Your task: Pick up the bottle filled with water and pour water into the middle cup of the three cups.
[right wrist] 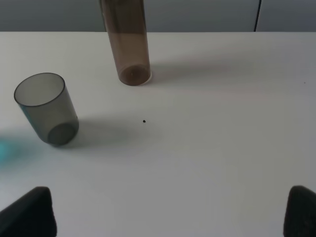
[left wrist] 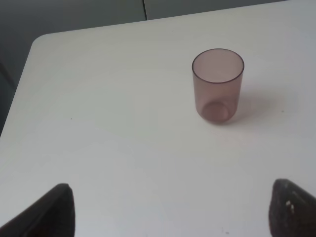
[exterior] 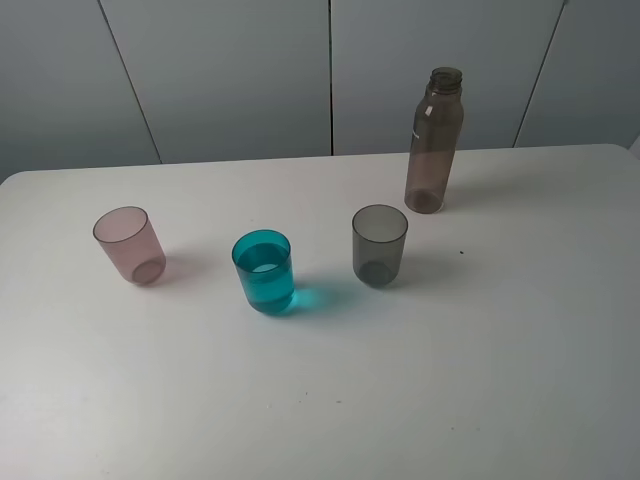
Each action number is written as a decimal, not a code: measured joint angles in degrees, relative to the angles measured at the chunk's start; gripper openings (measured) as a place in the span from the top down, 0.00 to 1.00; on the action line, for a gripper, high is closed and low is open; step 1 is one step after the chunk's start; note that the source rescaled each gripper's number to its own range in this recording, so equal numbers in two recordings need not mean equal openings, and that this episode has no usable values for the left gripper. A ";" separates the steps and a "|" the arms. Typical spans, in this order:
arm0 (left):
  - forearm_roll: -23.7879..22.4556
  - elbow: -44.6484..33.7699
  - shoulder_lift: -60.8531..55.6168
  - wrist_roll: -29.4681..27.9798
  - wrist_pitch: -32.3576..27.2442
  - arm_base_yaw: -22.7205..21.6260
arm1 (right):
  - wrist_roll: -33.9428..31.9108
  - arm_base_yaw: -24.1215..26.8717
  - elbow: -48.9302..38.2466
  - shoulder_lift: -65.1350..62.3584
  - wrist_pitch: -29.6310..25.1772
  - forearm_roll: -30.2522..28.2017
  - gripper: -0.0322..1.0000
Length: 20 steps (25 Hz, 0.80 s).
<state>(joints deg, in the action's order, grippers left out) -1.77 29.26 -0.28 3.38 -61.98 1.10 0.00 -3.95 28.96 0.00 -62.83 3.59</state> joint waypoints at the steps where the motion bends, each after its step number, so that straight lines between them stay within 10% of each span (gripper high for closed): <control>1: 0.00 0.00 0.00 0.00 0.00 0.00 | 0.00 0.00 0.00 0.00 0.00 0.00 0.00; 20: 0.00 0.00 0.00 0.00 0.00 0.00 | -0.31 0.00 0.00 0.00 0.00 0.00 0.00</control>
<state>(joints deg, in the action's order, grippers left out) -1.77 29.26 -0.28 3.38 -61.98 1.10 -0.31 -3.95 28.96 0.00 -62.83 3.59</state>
